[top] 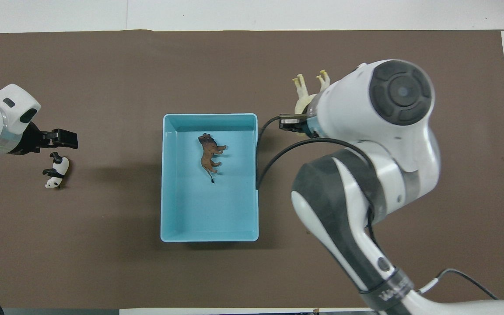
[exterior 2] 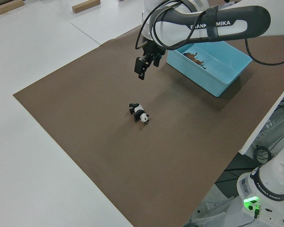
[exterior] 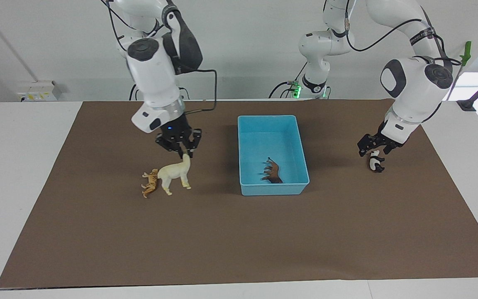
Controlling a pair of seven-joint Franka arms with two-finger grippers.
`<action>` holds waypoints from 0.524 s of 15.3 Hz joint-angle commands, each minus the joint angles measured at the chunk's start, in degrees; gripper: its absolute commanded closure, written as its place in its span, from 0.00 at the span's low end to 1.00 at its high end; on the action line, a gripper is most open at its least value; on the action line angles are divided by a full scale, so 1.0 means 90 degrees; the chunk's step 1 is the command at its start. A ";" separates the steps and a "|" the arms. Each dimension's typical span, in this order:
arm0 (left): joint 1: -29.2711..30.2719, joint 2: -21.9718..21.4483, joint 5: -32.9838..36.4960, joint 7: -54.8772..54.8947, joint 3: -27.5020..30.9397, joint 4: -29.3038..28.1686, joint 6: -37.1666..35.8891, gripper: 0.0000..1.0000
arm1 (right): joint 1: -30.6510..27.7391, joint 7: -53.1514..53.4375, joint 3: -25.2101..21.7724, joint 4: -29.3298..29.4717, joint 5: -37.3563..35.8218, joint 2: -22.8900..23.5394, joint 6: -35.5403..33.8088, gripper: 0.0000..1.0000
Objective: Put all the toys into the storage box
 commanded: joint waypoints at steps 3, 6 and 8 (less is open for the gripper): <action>0.0320 -0.0300 0.0111 0.0047 -0.0056 -0.0929 0.0534 0.00 | 0.0899 0.1348 -0.0066 0.0775 -0.0093 0.0687 0.0002 1.00; 0.0349 -0.0281 0.0121 0.0203 -0.0056 -0.0970 0.0701 0.00 | 0.1358 0.1815 -0.0066 0.0775 -0.0093 0.0696 0.0100 1.00; 0.0524 -0.0281 0.0121 0.0544 -0.0056 -0.0970 0.0710 0.00 | 0.1671 0.2148 -0.0066 0.0775 -0.0122 0.0803 0.0323 1.00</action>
